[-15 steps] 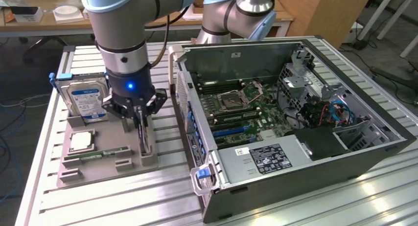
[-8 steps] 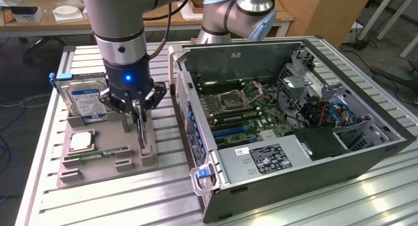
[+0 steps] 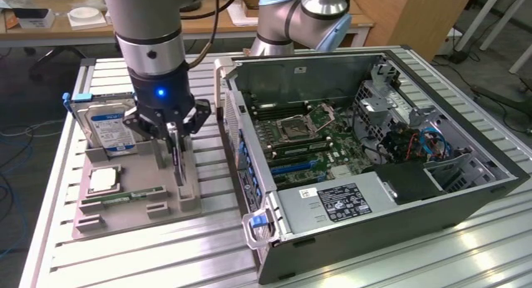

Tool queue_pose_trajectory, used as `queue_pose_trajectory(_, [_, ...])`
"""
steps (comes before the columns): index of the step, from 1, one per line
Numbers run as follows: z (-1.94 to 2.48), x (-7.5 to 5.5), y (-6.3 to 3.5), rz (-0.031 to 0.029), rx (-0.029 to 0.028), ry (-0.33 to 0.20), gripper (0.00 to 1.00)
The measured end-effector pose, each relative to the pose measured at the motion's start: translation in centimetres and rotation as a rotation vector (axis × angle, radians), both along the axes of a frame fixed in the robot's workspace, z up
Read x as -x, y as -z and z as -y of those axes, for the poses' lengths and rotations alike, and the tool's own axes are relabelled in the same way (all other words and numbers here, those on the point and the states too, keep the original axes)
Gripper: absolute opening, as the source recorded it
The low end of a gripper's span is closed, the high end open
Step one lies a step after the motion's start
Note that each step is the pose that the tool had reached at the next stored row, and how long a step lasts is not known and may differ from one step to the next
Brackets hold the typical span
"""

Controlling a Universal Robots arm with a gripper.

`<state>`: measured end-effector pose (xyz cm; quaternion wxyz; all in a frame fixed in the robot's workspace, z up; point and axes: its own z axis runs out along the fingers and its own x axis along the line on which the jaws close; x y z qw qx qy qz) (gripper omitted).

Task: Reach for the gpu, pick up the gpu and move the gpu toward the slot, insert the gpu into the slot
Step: 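Pick up the gpu and move the gpu toward the slot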

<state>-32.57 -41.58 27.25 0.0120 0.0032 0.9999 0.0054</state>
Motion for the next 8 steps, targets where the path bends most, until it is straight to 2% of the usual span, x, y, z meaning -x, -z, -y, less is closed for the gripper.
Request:
queue_pose_trajectory(5, [0.00, 0.1, -0.88, 0.0001, -0.0011, 0.000, 0.26])
queue_pose_trajectory(8, [0.00, 0.2, -1.81, 0.0001, -0.0012, 0.000, 0.26])
